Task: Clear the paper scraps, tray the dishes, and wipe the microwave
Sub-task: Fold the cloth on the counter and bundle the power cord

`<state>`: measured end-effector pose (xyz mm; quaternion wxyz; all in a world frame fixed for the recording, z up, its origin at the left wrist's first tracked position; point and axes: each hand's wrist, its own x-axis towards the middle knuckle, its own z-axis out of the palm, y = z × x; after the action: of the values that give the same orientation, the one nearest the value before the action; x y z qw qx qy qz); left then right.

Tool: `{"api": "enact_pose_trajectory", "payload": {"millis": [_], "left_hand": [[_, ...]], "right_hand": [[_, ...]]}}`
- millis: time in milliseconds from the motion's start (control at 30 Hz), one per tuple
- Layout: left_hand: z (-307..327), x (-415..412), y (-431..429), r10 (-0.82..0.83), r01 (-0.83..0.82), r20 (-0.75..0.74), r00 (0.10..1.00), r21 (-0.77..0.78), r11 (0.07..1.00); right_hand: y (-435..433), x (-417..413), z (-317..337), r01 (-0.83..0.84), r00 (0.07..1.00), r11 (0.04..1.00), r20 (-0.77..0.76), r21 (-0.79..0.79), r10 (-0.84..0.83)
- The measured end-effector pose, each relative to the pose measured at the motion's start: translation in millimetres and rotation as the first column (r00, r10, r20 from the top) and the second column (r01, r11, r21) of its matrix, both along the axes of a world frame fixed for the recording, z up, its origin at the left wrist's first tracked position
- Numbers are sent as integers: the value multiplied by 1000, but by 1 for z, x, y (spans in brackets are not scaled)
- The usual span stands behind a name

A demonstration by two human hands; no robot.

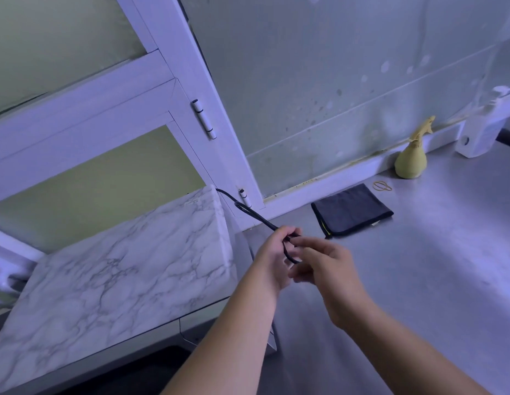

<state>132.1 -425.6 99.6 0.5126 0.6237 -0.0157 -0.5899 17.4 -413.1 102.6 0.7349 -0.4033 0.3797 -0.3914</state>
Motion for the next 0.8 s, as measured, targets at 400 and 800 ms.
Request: {"api": "enact_pose_trajectory", "payload": {"millis": [400,800], "left_hand": [[10,5,6,-87,89,-32,996,55,995],[5,-7,-11,134,-133,2,991,-88,987]], "right_hand": [[-10,16,9,-284,952,947,-71,150,297],[9,-31,-35,-9,971,1000,238,6,7]]}}
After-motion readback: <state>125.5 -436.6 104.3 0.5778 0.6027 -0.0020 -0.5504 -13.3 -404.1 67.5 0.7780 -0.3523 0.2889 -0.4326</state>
